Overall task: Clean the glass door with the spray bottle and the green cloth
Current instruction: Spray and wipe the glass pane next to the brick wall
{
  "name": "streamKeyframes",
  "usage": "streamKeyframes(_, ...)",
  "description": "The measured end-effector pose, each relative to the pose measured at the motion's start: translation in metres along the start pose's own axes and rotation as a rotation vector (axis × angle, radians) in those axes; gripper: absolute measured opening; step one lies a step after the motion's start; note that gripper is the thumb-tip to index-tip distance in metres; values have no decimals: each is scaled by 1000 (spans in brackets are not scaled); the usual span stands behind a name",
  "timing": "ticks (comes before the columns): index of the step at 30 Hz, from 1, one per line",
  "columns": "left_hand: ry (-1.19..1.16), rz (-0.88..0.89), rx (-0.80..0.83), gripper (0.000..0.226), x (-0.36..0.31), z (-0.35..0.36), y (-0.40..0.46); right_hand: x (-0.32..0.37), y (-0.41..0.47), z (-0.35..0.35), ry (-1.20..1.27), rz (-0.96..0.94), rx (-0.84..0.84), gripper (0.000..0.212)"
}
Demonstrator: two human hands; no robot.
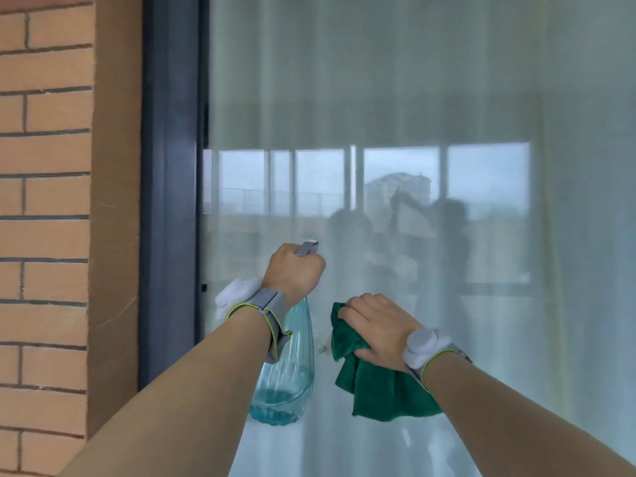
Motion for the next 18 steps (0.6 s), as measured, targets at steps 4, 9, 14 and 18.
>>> streamKeyframes(4, -15, -63, 33, 14, -11, 61, -9, -25, -36, -4, -8, 3, 3, 57)
streamKeyframes(9, 55, -69, 73, 20, -25, 122, -25, -45, -68, -8, 6, 2, -36, 61)
streamKeyframes(14, 208, -75, 35, 15, -27, 143, -27, -56, -88, -9, 10, 9, -63, 61)
streamKeyframes(18, 175, -129, 34, 14, -20, 137, -29, -52, -86, -3, 13, 18, -78, 62)
Point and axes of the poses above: each hand's wrist, its own y-axis towards the middle knuckle, its own z-axis out of the palm, x = y × z, the point moved 8 cm from there along y, towards the middle knuckle, and after that the axes turned 12 degrees about -y, right-handed, at the moved point
